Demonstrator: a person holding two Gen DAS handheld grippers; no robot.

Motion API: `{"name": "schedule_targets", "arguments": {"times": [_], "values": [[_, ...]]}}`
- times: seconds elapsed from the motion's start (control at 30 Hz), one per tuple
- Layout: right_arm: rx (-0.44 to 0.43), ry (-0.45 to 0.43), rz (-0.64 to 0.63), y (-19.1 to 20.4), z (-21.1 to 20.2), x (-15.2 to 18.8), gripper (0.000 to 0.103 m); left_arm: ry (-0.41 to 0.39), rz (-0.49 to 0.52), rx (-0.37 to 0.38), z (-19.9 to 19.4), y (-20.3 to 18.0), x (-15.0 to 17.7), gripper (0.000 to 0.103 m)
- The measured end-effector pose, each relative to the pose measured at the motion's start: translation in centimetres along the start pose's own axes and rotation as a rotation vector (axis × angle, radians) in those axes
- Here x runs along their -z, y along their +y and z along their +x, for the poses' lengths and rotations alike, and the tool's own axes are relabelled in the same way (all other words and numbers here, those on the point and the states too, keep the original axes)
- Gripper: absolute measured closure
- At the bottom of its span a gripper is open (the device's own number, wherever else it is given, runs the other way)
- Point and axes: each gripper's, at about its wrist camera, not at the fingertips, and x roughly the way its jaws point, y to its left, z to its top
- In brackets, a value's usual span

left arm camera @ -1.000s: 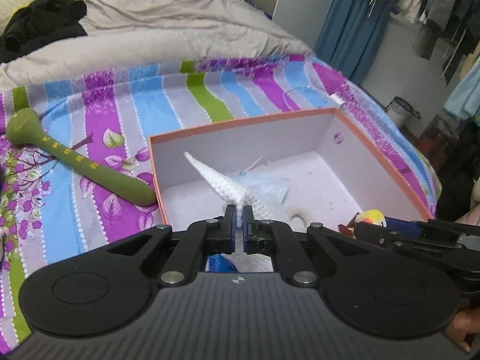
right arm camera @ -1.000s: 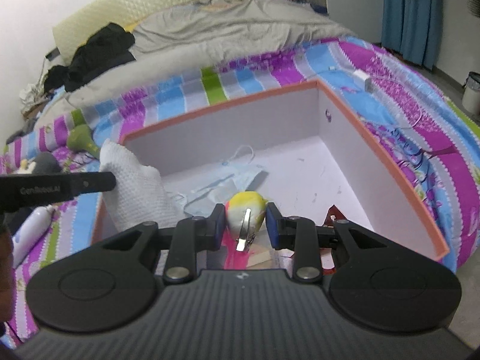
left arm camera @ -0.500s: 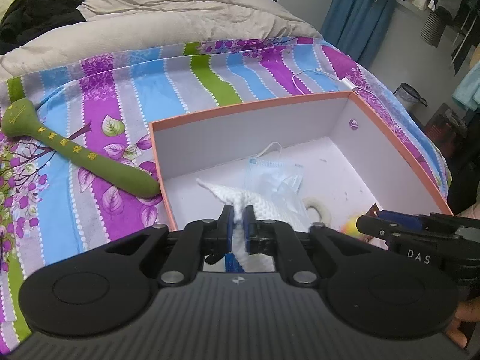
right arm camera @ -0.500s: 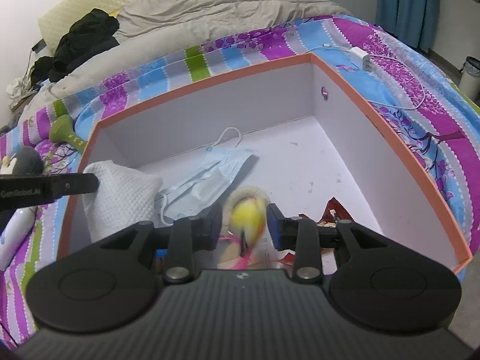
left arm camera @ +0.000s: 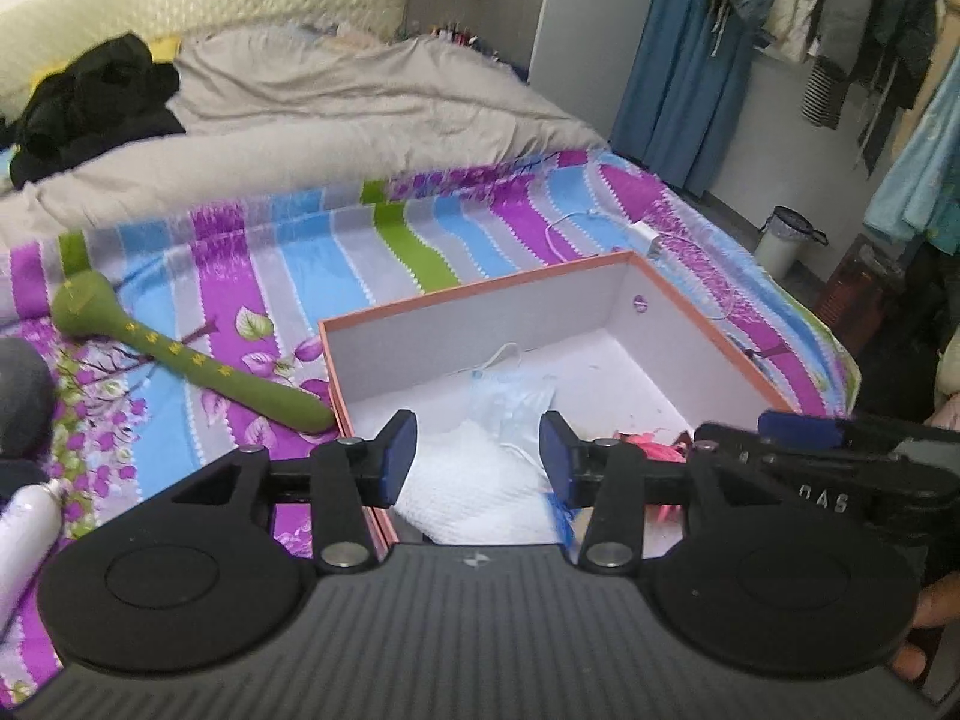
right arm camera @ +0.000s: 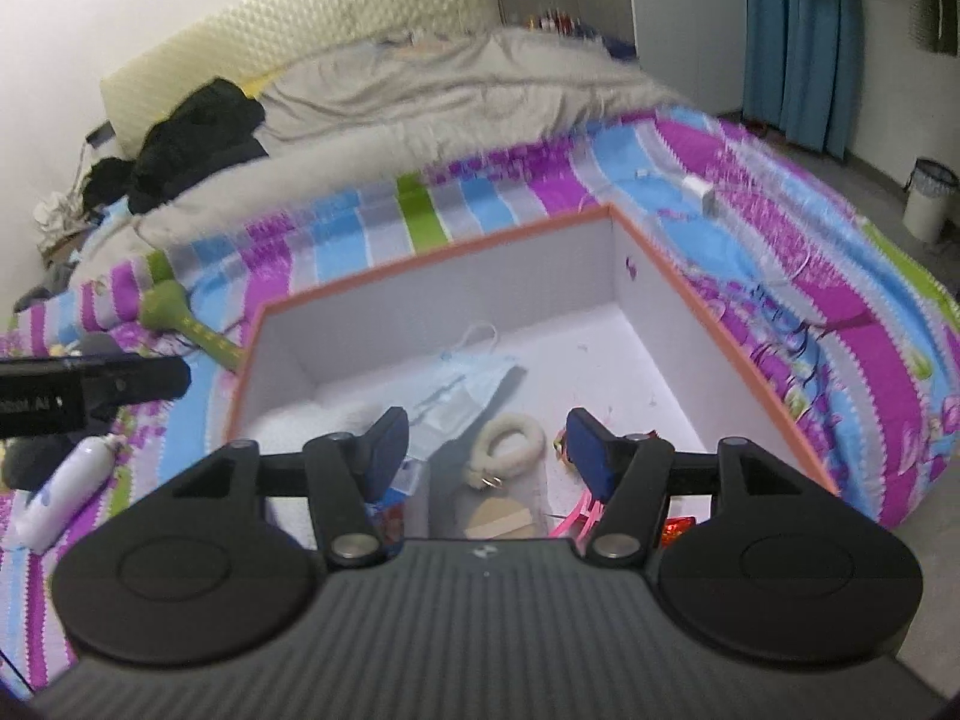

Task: Organize soft objects
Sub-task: 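Open both tools to release the towel and doll into the pink box, then withdraw both tools from the box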

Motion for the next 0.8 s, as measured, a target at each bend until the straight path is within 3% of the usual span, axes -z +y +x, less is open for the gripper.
{"name": "schedule_targets", "arguments": {"times": [0.47,0.8], "values": [[-0.020,-0.149,-0.027,2.4,-11.1,2.2,0.042,-0.114,-0.005,0.025,-12.3,-1.7,4.0,0.052],[-0.048,-0.209,-0.038,3.7,-16.0,5.1,0.042,-0.172,-0.017,0.045,-18.1,-2.6,7.4,0.052]]}}
